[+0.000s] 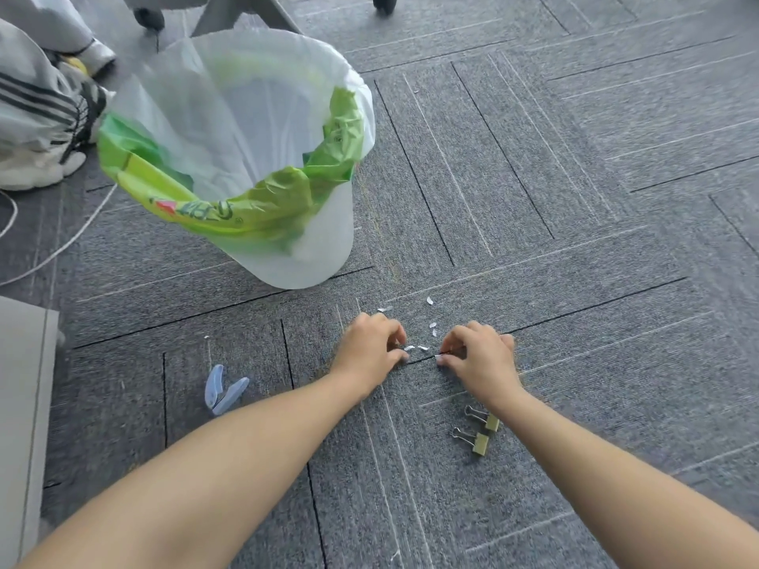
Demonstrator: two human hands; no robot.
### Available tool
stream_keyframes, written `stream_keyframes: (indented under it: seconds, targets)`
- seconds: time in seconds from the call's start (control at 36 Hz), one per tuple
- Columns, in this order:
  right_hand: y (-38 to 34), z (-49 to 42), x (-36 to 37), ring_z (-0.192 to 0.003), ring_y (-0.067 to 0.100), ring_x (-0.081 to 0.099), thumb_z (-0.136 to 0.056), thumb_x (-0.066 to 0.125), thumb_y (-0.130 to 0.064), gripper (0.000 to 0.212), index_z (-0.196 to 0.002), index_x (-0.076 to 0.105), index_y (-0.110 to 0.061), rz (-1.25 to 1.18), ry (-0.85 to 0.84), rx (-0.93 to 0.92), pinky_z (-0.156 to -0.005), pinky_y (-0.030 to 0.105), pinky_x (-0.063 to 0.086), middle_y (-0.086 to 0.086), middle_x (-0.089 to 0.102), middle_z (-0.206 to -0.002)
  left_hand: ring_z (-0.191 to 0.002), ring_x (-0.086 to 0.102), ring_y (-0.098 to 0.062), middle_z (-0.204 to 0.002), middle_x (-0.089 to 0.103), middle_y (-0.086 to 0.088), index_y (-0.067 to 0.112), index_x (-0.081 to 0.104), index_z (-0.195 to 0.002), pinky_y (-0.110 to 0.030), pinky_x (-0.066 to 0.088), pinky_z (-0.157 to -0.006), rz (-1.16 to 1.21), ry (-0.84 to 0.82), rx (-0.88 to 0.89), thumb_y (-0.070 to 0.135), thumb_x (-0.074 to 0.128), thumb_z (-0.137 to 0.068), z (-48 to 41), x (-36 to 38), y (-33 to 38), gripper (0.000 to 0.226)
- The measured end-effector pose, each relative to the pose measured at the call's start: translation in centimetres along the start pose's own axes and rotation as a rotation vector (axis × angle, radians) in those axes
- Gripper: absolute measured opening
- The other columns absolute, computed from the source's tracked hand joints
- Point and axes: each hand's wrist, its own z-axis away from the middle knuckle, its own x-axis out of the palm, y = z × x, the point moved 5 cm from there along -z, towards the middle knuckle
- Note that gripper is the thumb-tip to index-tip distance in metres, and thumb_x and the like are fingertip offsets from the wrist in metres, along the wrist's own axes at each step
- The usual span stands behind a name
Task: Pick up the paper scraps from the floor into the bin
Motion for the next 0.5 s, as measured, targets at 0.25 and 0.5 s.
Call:
stream_keyframes:
  seconds: [0.25,0.5]
  targets:
    - [1.1,0.7,0.3,-0.098,0.008,0.034,-0.069,0.072,-0.058,0.017,-0.078,0.068,-0.044,-0.035,0.087,0.085,-0.081,0.033,0.021,-0.019,0.047,-0.097,-0.099,0.045,-0.011,-0.091,0.055,0.015,0.035,0.063,-0.085,-0.036,0.041,-0.096,0.064,0.056,-0.068,0.042,0.074,-0.078,0.0,0.6,-0.1,0.015]
    - [1.3,1.3,0.8,-0.101,0.011,0.033,-0.070,0.072,-0.057,0.011,-0.071,0.065,-0.049,-0.109,0.092,0.206,-0.089,0.038,0.025,-0.016,0.048,-0.100,-0.098,0.041,-0.010,-0.091,0.054,0.018,0.037,0.065,-0.080,-0.030,0.029,-0.091,0.055,0.159,-0.122,0.047,0.073,-0.077,0.3,0.8,-0.1,0.013]
